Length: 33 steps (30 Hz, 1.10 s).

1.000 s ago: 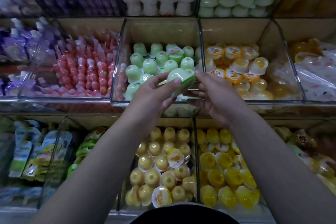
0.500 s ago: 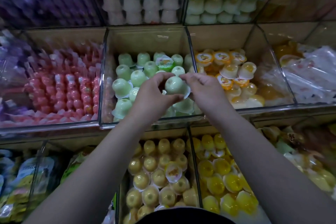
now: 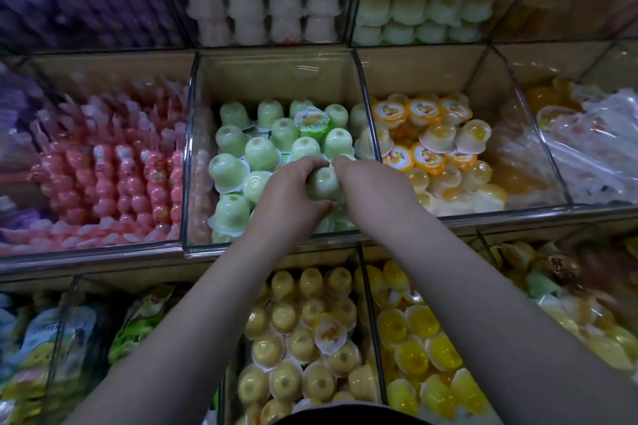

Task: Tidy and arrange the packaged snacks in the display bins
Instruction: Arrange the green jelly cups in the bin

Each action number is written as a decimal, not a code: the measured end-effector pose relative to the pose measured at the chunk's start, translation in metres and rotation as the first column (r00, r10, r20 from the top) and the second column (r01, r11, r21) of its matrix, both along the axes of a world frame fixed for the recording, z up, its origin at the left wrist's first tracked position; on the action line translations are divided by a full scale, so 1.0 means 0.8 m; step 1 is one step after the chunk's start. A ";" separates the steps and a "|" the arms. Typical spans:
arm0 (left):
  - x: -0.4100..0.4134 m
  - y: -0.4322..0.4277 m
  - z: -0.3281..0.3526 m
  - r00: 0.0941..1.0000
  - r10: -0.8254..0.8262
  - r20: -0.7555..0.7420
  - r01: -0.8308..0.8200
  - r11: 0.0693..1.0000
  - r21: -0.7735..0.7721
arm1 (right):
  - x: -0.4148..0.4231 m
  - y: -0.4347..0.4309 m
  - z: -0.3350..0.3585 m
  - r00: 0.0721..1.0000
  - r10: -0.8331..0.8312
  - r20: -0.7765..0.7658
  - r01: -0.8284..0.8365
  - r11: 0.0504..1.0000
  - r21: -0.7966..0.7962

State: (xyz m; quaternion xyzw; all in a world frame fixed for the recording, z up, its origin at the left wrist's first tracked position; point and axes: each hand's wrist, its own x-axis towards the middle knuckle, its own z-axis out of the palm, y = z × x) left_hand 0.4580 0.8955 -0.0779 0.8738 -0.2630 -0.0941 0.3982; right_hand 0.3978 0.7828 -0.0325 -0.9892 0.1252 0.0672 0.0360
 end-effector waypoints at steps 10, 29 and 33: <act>-0.001 0.002 -0.010 1.000 0.020 -0.012 -0.021 0.999 -0.026 | 0.014 0.005 -0.007 0.994 -0.049 -0.100 0.036 0.992 -0.122; -0.004 0.000 -0.014 0.995 -0.038 0.096 0.038 0.999 0.005 | -0.010 -0.018 -0.033 0.981 0.029 0.190 -0.037 0.999 0.038; -0.007 -0.011 -0.015 0.989 0.005 0.150 -0.013 0.999 0.051 | -0.022 -0.025 -0.047 0.900 -0.160 0.405 0.006 0.934 0.356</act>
